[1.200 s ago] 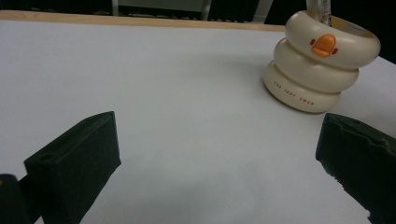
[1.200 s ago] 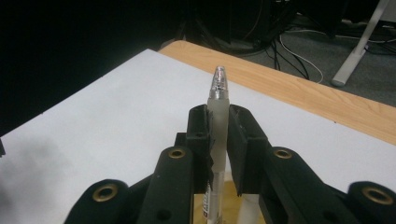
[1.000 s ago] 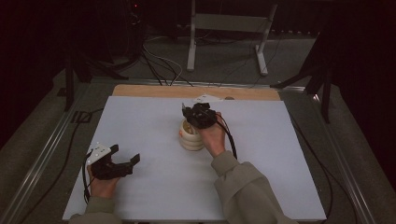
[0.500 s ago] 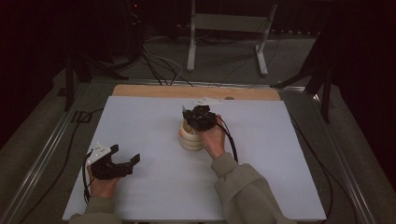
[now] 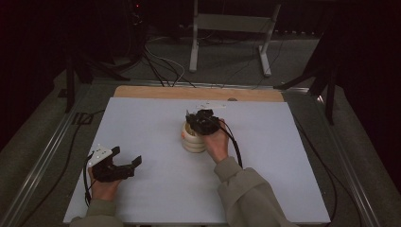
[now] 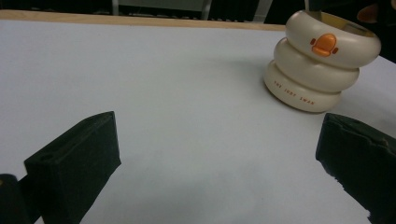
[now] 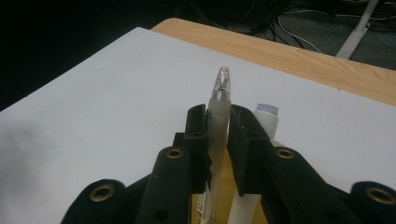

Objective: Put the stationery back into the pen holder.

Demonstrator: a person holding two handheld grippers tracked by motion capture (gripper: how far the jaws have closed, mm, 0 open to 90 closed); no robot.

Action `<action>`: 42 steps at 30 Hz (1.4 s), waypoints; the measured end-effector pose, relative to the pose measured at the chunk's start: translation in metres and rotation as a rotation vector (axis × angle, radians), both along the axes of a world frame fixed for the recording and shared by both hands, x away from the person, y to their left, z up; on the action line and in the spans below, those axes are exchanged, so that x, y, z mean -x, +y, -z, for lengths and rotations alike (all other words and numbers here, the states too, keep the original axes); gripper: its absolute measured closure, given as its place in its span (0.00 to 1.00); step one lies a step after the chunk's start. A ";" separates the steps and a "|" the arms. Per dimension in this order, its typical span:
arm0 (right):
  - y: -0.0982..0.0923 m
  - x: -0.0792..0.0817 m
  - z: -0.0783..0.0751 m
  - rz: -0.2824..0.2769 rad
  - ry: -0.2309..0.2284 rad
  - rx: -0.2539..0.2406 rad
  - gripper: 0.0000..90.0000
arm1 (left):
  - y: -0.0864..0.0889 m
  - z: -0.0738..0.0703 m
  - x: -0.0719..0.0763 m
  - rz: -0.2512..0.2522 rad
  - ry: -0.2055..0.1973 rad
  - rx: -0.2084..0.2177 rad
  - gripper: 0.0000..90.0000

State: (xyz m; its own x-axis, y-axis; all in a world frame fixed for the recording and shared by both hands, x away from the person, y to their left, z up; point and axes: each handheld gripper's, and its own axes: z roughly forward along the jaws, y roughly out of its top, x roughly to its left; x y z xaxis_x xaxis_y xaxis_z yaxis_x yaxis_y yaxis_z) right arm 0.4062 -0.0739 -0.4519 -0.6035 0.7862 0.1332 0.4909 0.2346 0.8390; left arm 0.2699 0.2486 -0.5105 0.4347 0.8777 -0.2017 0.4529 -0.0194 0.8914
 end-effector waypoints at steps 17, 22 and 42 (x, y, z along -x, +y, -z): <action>-0.011 0.007 -0.017 -0.079 -0.018 -0.059 0.33 | -0.001 0.000 0.000 0.001 0.000 -0.001 0.00; -0.018 0.008 -0.024 -0.084 -0.041 -0.038 0.21 | -0.001 0.000 0.000 0.001 0.001 -0.002 0.00; -0.062 0.027 -0.034 -0.128 -0.051 0.052 0.00 | 0.002 -0.002 0.002 -0.013 -0.011 0.003 0.00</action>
State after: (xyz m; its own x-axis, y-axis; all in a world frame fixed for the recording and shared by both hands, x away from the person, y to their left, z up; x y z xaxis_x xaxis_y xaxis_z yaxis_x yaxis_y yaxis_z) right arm 0.3790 -0.1359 -0.4180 -0.7045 0.7071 0.0614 0.4113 0.3362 0.8473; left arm 0.2683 0.2502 -0.5084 0.4254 0.8827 -0.1994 0.4434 -0.0112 0.8963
